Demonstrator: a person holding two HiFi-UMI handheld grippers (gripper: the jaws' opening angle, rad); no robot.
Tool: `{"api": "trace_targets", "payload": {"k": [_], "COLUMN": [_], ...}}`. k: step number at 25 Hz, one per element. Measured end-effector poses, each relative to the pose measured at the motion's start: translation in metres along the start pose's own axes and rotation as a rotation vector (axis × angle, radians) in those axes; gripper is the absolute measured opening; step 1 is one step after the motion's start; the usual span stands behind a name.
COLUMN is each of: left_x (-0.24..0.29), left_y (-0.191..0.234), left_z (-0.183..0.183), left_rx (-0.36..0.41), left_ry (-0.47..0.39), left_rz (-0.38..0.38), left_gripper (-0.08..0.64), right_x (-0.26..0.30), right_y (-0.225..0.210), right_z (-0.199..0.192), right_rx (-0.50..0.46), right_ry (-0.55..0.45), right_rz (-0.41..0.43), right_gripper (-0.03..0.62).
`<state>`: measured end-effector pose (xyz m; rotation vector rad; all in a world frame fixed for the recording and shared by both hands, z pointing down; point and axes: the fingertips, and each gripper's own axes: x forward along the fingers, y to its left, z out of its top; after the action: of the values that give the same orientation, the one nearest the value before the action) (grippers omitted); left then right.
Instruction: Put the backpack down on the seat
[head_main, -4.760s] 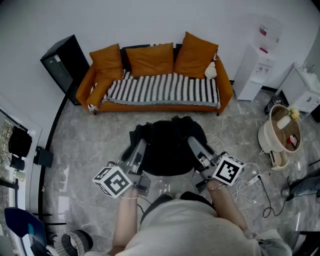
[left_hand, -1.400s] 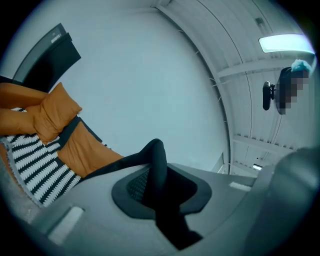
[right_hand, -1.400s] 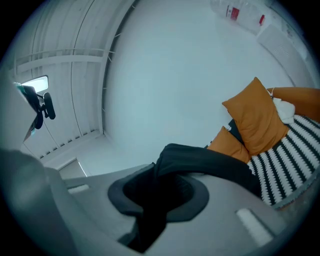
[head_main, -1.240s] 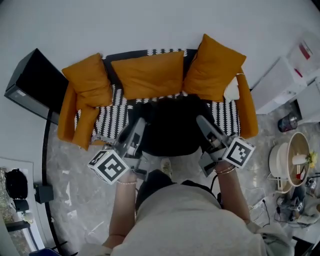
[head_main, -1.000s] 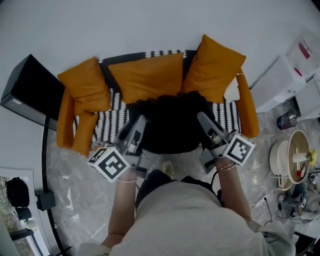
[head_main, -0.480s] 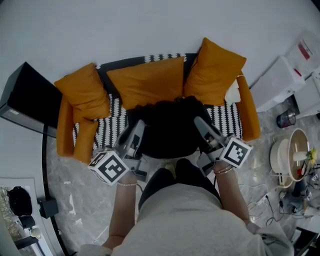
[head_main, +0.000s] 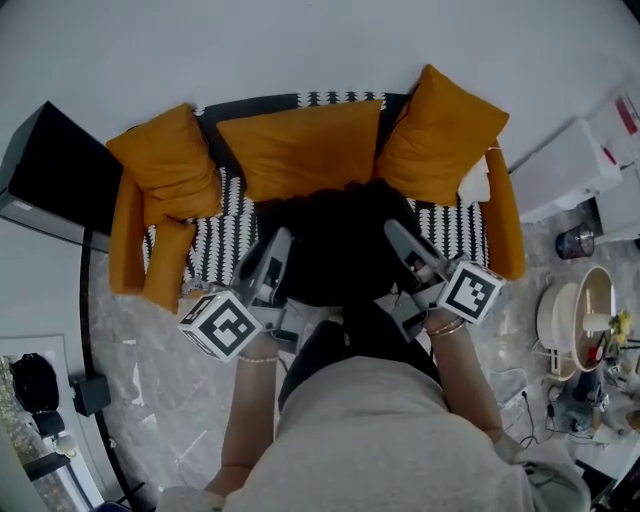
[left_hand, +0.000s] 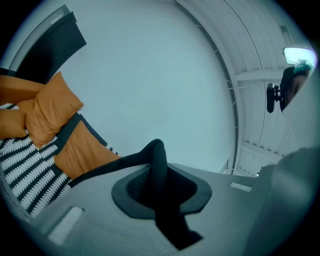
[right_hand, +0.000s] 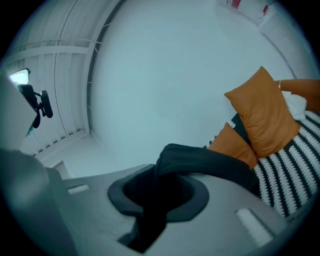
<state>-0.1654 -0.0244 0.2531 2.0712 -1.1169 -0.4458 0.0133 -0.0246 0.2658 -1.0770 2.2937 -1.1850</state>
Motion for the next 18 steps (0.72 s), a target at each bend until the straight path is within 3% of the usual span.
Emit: {"api": "trace_targets", "payload": {"k": [6, 18], "left_x": [0.025, 0.100], "left_y": [0.025, 0.088], "left_z": [0.009, -0.008], "left_rx": [-0.007, -0.081], "left_ry": [0.014, 0.074], "left_rz": [0.066, 0.140], "left_gripper": [0.063, 0.063], "right_x": [0.033, 0.082], "right_y": [-0.020, -0.103], "right_z": [0.009, 0.029], "right_rx": [0.003, 0.083], "right_ry": [0.048, 0.139], "right_rz": [0.005, -0.063], "right_gripper": [0.067, 0.067]}}
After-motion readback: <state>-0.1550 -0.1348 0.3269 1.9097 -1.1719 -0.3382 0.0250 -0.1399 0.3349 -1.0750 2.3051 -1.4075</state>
